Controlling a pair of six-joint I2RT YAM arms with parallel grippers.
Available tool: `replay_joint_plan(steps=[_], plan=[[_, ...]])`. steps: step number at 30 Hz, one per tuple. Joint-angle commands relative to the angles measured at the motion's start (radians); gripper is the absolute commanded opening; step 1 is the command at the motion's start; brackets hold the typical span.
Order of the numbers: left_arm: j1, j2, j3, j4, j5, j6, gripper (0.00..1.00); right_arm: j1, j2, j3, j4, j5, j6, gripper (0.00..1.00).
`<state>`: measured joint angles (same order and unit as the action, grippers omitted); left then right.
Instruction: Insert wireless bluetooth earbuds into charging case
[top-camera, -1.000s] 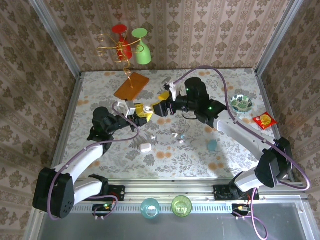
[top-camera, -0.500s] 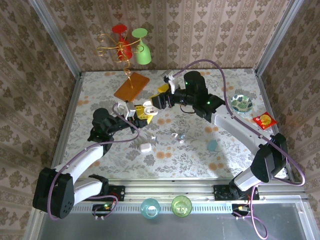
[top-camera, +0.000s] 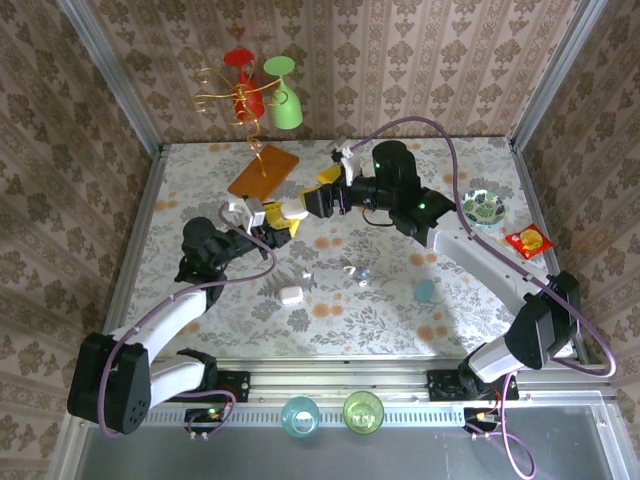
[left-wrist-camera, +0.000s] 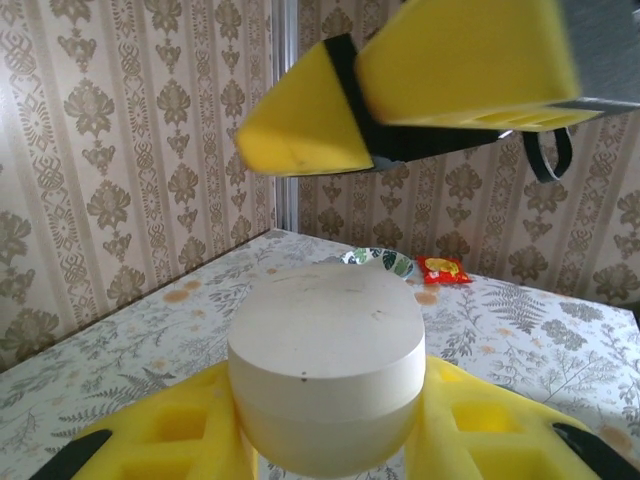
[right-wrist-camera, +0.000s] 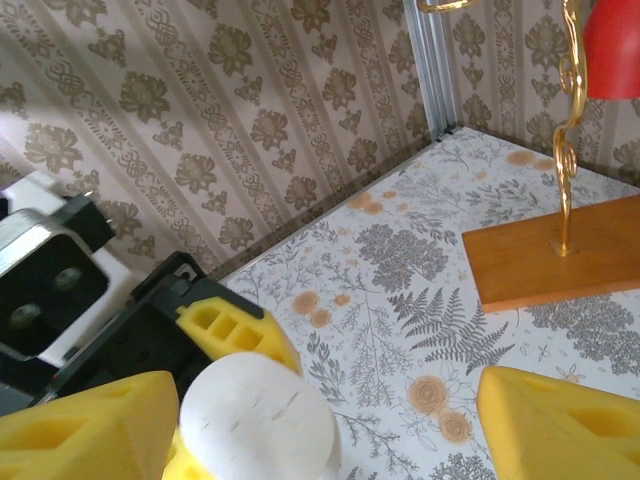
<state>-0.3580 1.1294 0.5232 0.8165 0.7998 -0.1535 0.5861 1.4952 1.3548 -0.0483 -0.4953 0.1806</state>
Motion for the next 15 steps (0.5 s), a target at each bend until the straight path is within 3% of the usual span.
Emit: replay_joint_plan(steps=[1,7,15], plan=[[0.007,0.003,0.001,0.073,0.014,-0.059,0.28,0.006,-0.037,-0.047,0.010,-0.061,-0.062,0.82],[0.004,0.000,0.006,0.120,0.113,-0.103,0.28,0.004,0.000,-0.057,-0.013,-0.102,-0.105,0.81],[0.001,0.000,0.012,0.099,0.071,-0.120,0.27,0.000,0.035,-0.033,-0.013,-0.140,-0.125,0.81]])
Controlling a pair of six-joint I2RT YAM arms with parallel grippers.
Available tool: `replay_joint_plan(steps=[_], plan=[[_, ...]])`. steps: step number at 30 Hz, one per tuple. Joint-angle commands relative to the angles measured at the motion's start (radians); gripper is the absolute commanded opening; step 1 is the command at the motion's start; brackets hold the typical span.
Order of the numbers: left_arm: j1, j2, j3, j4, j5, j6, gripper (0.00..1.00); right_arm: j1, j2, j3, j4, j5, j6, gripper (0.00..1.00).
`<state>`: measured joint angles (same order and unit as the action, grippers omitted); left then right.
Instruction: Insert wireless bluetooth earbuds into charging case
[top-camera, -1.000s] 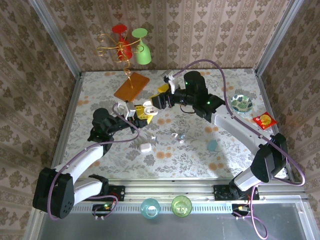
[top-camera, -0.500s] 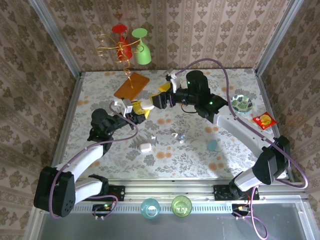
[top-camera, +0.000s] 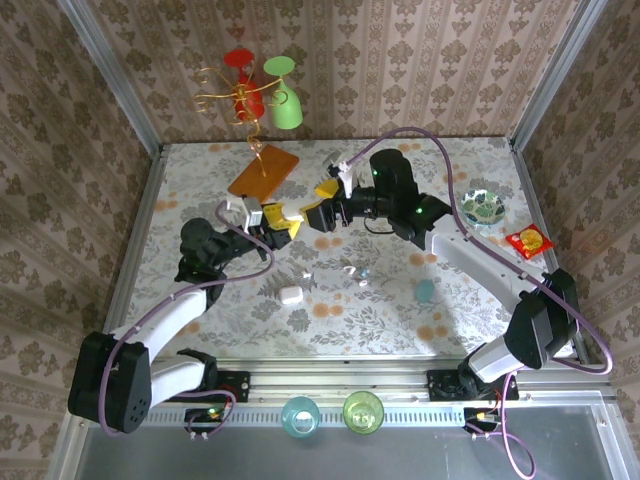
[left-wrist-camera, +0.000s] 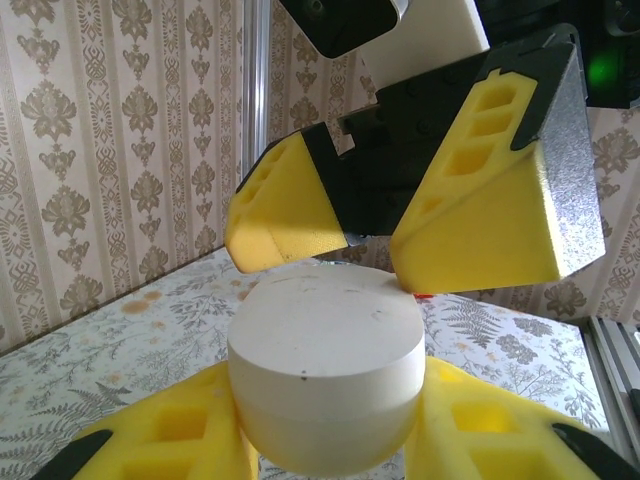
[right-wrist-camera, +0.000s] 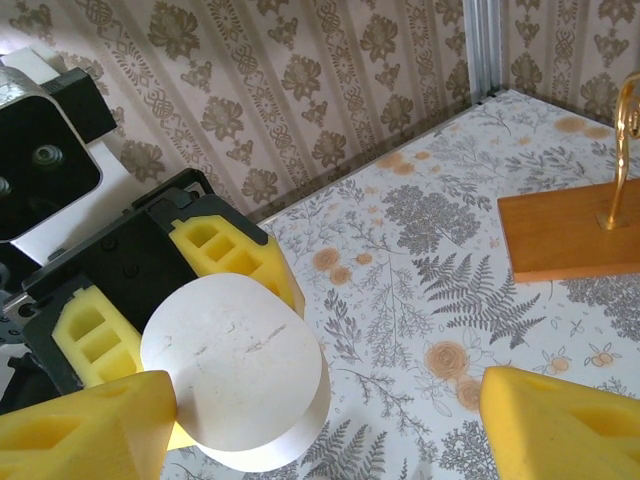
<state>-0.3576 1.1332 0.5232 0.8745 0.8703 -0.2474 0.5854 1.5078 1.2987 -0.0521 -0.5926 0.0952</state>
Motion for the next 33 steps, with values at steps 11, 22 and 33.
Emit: replay_joint_plan(steps=[11,22,33], plan=[[0.002,0.008,0.032,0.003,-0.016,-0.023,0.27,0.001,0.039,0.015,-0.020,-0.077,-0.077,0.81],[0.000,0.007,0.021,0.027,0.033,-0.020,0.27,-0.015,0.062,0.050,0.013,-0.018,-0.039,0.79],[-0.007,0.021,0.015,0.061,0.076,-0.026,0.27,-0.038,0.062,0.036,0.067,-0.021,0.016,0.78]])
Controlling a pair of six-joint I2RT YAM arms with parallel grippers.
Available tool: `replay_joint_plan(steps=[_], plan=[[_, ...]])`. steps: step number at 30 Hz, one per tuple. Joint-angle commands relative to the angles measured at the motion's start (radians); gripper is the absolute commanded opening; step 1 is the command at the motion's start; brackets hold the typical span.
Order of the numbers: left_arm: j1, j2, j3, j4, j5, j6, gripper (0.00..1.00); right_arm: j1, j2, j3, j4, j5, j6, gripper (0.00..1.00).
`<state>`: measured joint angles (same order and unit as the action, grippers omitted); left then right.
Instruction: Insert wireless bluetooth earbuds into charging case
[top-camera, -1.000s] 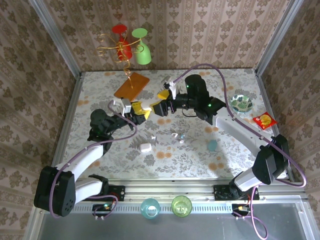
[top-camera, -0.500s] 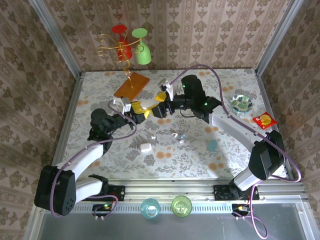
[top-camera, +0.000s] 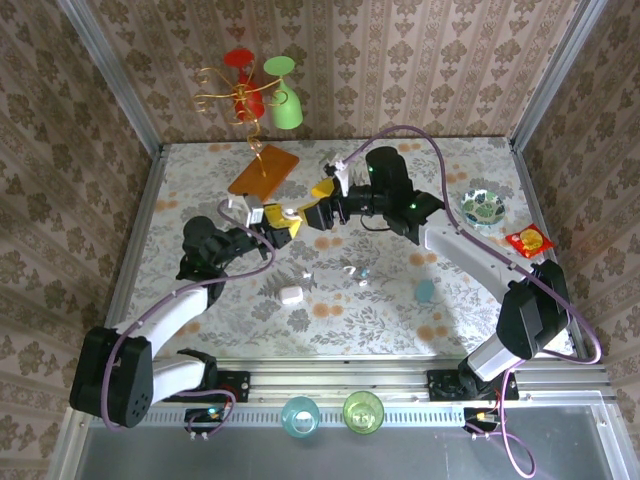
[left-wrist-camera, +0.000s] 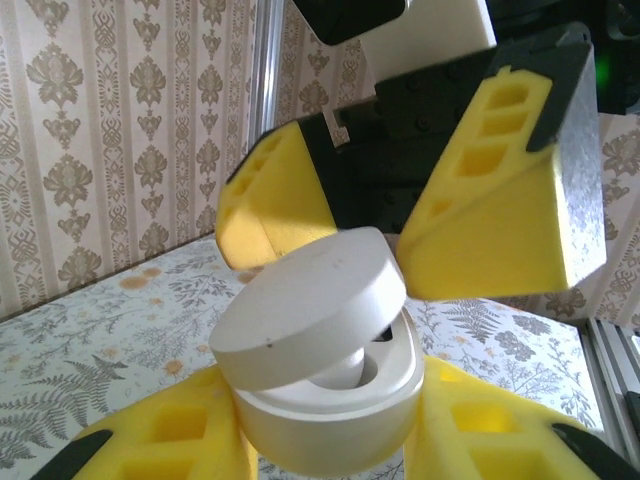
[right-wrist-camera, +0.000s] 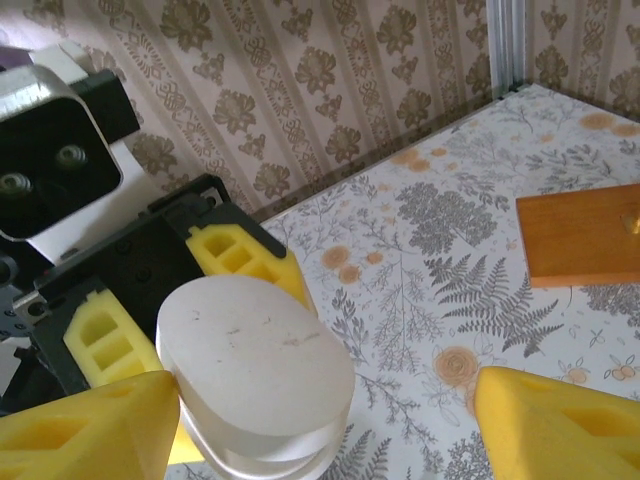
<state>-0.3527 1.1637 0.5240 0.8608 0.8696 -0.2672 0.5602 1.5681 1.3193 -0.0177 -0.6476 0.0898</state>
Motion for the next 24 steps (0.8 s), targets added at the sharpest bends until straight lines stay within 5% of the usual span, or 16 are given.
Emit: replay_joint_plan(steps=[1,11,17,24], plan=[[-0.014,-0.009,0.014,0.077,0.083,-0.006,0.27,-0.013,0.003,0.017,0.034,0.037,0.024,0.78],[-0.029,-0.010,0.015,0.107,0.130,-0.020,0.27,-0.013,0.022,0.032,0.031,0.021,0.013,0.66],[-0.031,-0.010,0.015,0.109,0.126,-0.018,0.27,-0.013,0.014,0.025,0.030,-0.054,0.000,0.49],[-0.030,0.001,0.015,0.124,0.123,-0.020,0.28,-0.013,-0.013,0.001,0.025,-0.086,-0.027,0.18]])
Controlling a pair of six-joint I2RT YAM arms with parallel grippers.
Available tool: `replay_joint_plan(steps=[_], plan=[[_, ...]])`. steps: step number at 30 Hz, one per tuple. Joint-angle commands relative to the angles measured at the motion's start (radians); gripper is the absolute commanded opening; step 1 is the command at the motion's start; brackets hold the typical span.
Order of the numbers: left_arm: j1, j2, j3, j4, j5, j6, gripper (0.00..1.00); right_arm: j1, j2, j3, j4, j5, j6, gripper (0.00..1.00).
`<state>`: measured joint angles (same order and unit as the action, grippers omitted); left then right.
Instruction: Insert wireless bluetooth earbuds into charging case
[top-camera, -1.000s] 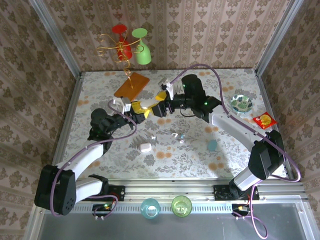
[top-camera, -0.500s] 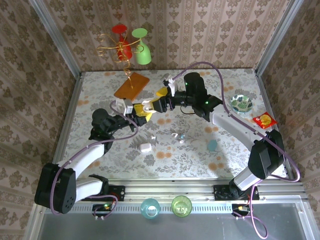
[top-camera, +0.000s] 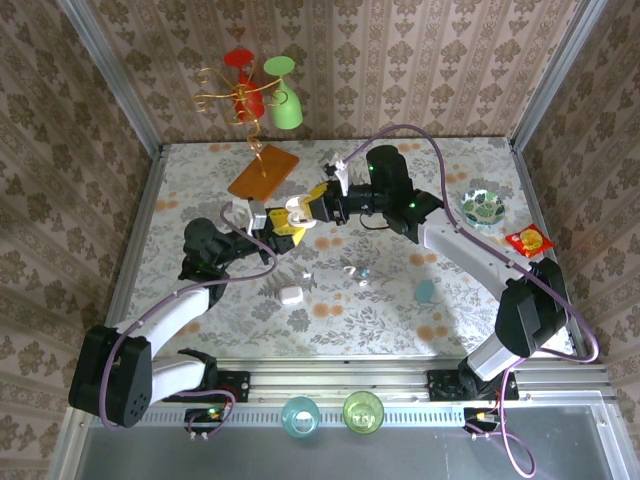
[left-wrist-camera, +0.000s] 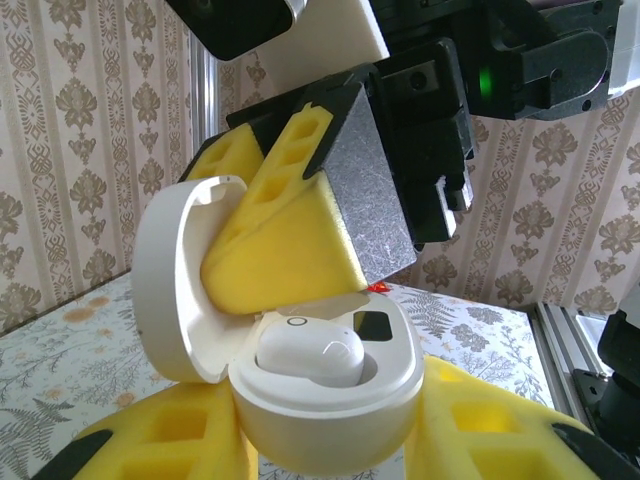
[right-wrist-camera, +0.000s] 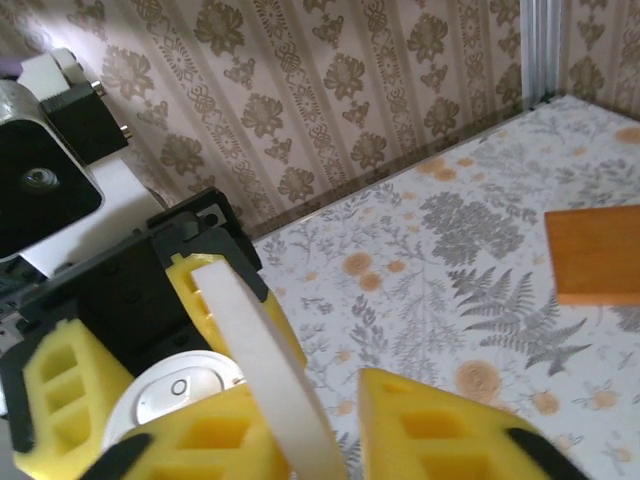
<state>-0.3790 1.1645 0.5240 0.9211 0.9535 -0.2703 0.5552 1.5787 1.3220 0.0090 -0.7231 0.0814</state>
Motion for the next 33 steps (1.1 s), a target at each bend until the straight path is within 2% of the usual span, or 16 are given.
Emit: replay_joint_plan(steps=[1,3,6,11,17,19,29,33], plan=[[-0.004,0.003,0.016,0.065,0.040,-0.017,0.28,-0.008,-0.029,-0.007,0.000,-0.015,-0.021,0.15],[-0.006,0.007,0.018,0.069,0.033,-0.022,0.28,-0.008,-0.043,-0.021,0.014,-0.012,-0.022,0.07],[-0.005,0.014,0.019,0.082,0.019,-0.029,0.30,-0.006,-0.063,-0.045,0.046,0.008,-0.016,0.01],[-0.008,0.023,0.024,0.090,-0.002,-0.037,0.34,-0.001,-0.092,-0.080,0.092,0.048,-0.016,0.00],[-0.011,0.031,0.028,0.105,-0.017,-0.050,0.58,0.011,-0.114,-0.093,0.096,0.116,-0.035,0.00],[-0.014,0.033,0.029,0.110,-0.020,-0.051,0.62,0.014,-0.118,-0.095,0.093,0.129,-0.043,0.00],[-0.028,0.053,0.037,0.153,-0.011,-0.069,0.63,0.026,-0.104,-0.085,0.082,0.106,-0.051,0.00],[-0.032,0.059,0.045,0.158,-0.002,-0.072,0.59,0.028,-0.100,-0.084,0.088,0.099,-0.046,0.00]])
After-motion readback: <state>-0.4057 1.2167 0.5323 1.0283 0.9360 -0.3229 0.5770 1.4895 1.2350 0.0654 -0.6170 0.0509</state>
